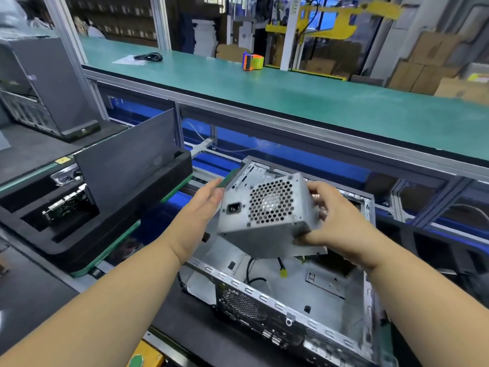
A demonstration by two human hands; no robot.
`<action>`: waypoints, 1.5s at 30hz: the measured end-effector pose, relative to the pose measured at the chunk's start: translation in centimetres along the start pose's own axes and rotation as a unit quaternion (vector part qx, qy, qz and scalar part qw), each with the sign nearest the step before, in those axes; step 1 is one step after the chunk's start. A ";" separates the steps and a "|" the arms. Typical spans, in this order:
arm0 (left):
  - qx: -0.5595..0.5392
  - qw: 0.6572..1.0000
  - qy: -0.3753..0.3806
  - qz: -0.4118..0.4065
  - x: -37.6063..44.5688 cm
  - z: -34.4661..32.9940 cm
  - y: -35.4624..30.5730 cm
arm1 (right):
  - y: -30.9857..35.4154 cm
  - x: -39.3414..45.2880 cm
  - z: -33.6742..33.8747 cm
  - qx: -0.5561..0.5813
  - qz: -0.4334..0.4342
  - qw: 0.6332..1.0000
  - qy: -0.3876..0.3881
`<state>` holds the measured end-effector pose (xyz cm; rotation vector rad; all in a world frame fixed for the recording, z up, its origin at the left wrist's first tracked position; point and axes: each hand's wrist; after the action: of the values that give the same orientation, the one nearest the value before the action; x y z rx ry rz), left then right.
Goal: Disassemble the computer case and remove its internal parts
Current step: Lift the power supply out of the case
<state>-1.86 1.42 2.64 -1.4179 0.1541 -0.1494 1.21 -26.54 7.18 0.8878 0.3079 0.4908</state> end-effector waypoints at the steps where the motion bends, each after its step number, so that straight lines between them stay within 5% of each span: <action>1: -0.017 1.000 0.003 0.001 0.3 -0.1 0.0 | 0.0 -0.3 0.3 0.052 -0.004 0.999 -0.016; 11: 0.000 0.987 0.160 -0.035 1.4 -3.5 -3.9 | 1.2 -3.4 3.8 0.334 -0.001 0.933 -0.134; 20: -0.055 0.976 0.205 -0.059 2.8 -4.7 -7.6 | 2.4 -5.5 4.2 0.360 -0.010 0.926 -0.113; 27: -0.249 0.963 0.100 -0.025 3.0 -3.8 -6.5 | 5.3 -3.4 3.3 0.291 -0.051 0.954 -0.051; 35: -0.311 0.947 0.056 -0.062 2.1 0.6 -4.5 | 2.0 0.0 0.7 0.222 -0.132 0.965 -0.036; 45: -0.423 0.902 -0.061 -0.067 0.5 2.3 -2.1 | -4.3 3.7 -6.6 -0.132 -0.237 0.949 0.160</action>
<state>-0.91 3.23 5.06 -2.3062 0.0080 -0.1073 2.60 -22.50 -0.38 0.4455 0.7155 0.2164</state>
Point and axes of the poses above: each hand's wrist, its own x-axis towards the middle knuckle, its own z-axis out of the back of the hand, y = z × x, and after that the axes turned 13 degrees about y, right-handed
